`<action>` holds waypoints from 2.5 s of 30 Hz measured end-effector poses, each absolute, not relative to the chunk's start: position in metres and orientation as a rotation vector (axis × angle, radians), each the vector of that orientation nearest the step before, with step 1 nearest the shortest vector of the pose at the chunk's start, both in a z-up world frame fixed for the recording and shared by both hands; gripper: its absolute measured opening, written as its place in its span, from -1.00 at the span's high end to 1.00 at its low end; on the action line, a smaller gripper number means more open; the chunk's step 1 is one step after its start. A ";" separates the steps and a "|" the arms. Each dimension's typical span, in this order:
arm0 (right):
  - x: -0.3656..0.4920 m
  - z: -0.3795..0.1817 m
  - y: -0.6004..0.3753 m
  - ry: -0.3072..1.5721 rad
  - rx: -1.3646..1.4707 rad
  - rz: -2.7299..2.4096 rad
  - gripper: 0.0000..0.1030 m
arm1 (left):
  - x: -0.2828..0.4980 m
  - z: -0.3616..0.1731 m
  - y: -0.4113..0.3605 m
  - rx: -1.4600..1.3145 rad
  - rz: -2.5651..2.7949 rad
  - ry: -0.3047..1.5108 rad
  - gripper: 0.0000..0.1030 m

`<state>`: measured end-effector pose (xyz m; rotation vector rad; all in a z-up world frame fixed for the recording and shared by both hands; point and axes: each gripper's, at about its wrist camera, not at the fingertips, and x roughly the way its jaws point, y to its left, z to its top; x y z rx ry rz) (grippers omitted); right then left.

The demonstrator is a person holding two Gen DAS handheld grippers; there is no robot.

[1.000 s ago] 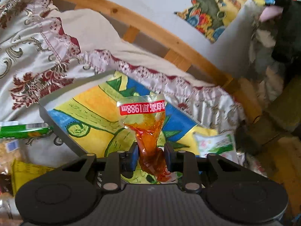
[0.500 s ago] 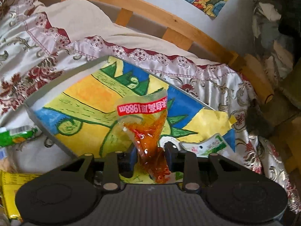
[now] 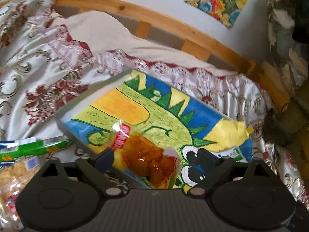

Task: Organize snacks
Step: 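Carry both packets over the dinosaur tray and open both tools to drop them, then raise both open tools away from the tray, then move left tool to brown bar packet while right tool approaches gold snack bag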

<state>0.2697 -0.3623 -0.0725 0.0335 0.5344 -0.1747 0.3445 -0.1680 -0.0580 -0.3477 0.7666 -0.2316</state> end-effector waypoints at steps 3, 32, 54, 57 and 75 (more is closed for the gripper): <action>0.254 -0.063 -0.361 0.500 0.034 -0.263 -0.99 | 0.329 -0.055 -0.149 -0.397 -0.279 0.705 -0.99; 0.088 -0.005 -0.269 0.228 -0.045 -0.272 -0.99 | 0.148 0.009 -0.029 -0.093 -0.194 0.547 -0.99; 0.001 -0.012 -0.226 0.260 0.076 -0.099 -0.99 | 0.063 -0.004 0.032 -0.103 -0.147 0.668 -0.99; -0.004 -0.014 -0.216 0.270 0.031 -0.085 -0.99 | 0.057 -0.005 0.030 -0.091 -0.156 0.674 -0.99; 0.003 -0.034 -0.205 0.496 0.022 -0.089 -0.99 | 0.060 -0.013 0.032 -0.095 -0.151 0.764 -0.99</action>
